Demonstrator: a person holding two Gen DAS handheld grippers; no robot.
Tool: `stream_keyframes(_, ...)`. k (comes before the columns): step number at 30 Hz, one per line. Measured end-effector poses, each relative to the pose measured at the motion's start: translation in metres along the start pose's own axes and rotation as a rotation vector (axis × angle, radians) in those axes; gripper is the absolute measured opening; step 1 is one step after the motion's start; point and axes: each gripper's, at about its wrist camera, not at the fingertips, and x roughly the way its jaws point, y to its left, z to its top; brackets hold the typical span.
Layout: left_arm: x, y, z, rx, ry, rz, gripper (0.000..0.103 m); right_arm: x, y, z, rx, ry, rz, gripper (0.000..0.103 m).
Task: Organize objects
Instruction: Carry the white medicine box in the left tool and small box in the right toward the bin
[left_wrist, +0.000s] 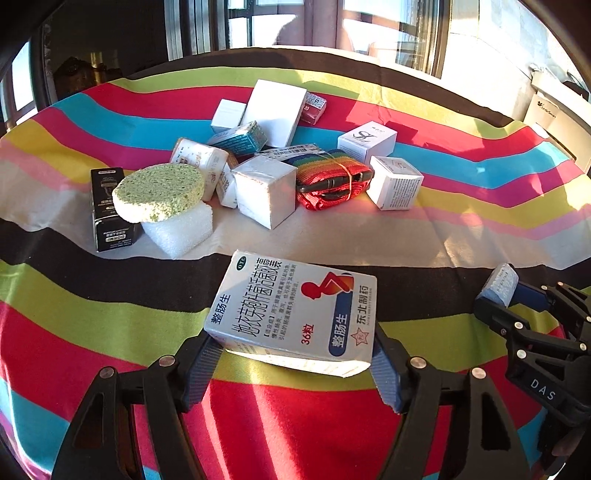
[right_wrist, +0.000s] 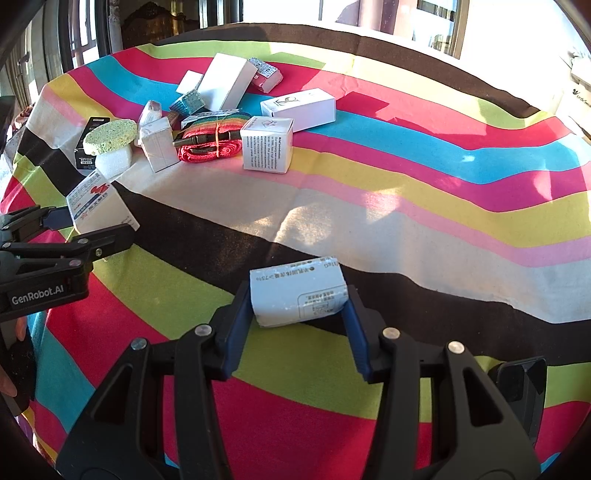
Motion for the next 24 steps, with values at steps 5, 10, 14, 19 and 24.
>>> stream_keyframes(5, -0.020, 0.009, -0.021, -0.027, -0.030, 0.022, 0.073, -0.001, 0.001, 0.000, 0.000, -0.012, -0.002, 0.051)
stream_keyframes(10, -0.046, 0.018, -0.047, -0.043, -0.067, 0.040, 0.073, -0.003, 0.003, 0.000, -0.011, -0.013, -0.016, 0.051)
stream_keyframes(14, -0.060, 0.029, -0.061, -0.054, -0.077, 0.064, 0.073, -0.003, 0.006, 0.000, -0.029, -0.015, -0.034, 0.051)
stream_keyframes(19, -0.067, 0.044, -0.076, -0.075, -0.068, 0.074, 0.073, -0.005, 0.010, 0.000, -0.044, -0.022, -0.053, 0.051)
stream_keyframes(24, -0.071, 0.053, -0.090, -0.080, -0.060, 0.095, 0.073, -0.013, 0.011, -0.009, 0.007, 0.002, -0.022, 0.051)
